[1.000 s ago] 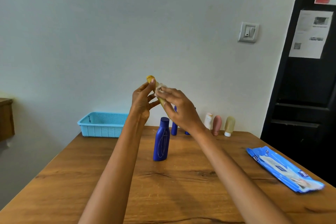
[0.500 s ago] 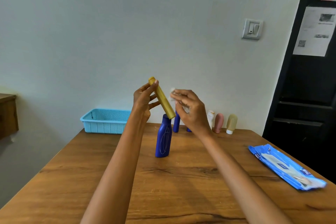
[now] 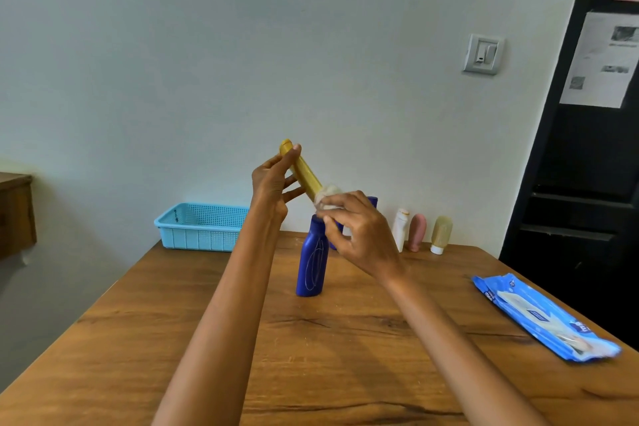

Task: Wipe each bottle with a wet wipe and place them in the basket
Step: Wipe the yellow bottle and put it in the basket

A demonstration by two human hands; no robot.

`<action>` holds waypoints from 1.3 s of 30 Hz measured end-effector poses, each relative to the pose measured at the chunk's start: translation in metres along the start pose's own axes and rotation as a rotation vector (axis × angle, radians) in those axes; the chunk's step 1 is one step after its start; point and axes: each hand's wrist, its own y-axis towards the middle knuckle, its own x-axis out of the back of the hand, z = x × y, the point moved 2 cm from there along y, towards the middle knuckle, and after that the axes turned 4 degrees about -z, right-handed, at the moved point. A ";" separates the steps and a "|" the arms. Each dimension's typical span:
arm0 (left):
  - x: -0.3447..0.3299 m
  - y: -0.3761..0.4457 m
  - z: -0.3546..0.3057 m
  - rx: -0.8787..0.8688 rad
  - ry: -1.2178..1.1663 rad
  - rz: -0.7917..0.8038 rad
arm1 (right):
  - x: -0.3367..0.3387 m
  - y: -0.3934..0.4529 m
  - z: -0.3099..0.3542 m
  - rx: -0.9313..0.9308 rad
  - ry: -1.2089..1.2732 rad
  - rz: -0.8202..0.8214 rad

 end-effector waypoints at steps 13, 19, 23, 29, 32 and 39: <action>-0.002 -0.004 0.004 -0.029 -0.132 0.386 | -0.005 0.063 0.004 -0.446 0.519 0.103; -0.002 -0.004 0.000 -0.093 -0.190 0.432 | -0.005 0.073 -0.003 -0.570 0.437 0.139; -0.001 -0.002 -0.004 -0.165 -0.223 0.341 | 0.001 0.060 -0.011 -0.665 0.384 0.140; -0.004 -0.001 0.000 -0.216 -0.231 0.294 | 0.004 0.037 -0.012 -0.870 0.407 0.004; -0.009 -0.005 -0.003 -0.290 -0.202 0.284 | 0.003 0.032 -0.013 -1.122 0.689 -0.102; -0.013 -0.010 -0.005 -0.405 -0.106 0.220 | 0.009 0.023 -0.017 -1.336 1.033 -0.125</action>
